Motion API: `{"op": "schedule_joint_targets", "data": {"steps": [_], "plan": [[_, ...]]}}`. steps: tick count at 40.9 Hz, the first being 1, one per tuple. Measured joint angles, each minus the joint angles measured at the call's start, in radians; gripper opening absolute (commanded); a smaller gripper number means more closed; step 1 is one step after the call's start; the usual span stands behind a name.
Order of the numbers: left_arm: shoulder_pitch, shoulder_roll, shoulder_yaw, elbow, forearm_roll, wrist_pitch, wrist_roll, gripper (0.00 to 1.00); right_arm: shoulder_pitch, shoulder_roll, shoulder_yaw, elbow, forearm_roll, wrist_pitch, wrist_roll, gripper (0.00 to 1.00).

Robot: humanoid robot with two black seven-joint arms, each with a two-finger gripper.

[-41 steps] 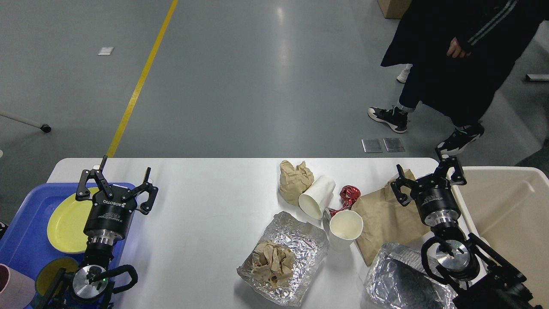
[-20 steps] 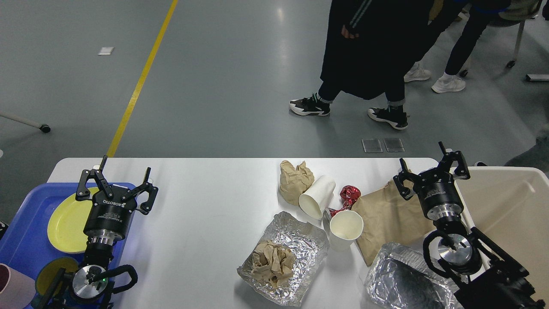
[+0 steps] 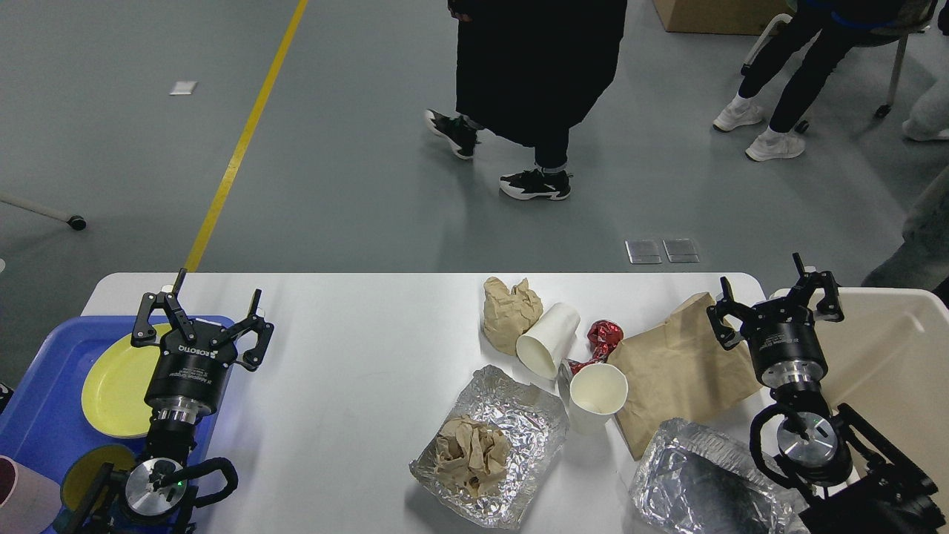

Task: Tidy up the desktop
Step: 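Raise the right gripper out of the bin and swing it up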

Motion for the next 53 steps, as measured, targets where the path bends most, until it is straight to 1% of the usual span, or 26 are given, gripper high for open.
{"op": "schedule_joint_targets", "data": {"steps": [13, 21, 41, 44, 47, 50, 53], "plan": [[0.0, 0.0, 0.0, 0.0, 0.0, 0.0, 0.0, 0.96, -0.013, -0.004, -0.06, 0.008, -0.001, 0.002, -0.011, 1.0], [0.0, 0.0, 0.0, 0.0, 0.0, 0.0, 0.0, 0.96, 0.032, -0.024, -0.121, 0.005, -0.003, -0.008, -0.027, 1.0], [0.0, 0.003, 0.0, 0.0, 0.0, 0.0, -0.001, 0.96, 0.126, -0.024, -0.148, 0.001, -0.001, -0.01, -0.026, 1.0], [0.0, 0.003, 0.0, 0.001, 0.0, 0.0, -0.001, 0.96, 0.133, -0.053, -0.184, 0.007, -0.001, -0.007, -0.026, 1.0], [0.0, 0.003, 0.0, 0.001, 0.0, 0.0, -0.001, 0.96, 0.162, -0.119, -0.266, 0.01, -0.001, 0.002, -0.023, 1.0], [0.0, 0.003, 0.0, 0.001, 0.0, 0.0, -0.001, 0.96, 0.215, -0.204, -0.384, 0.01, 0.0, 0.023, -0.02, 1.0], [0.0, 0.003, 0.0, 0.001, 0.0, 0.0, -0.001, 0.96, 0.283, -0.267, -0.525, 0.01, 0.001, 0.07, -0.02, 1.0]]}}
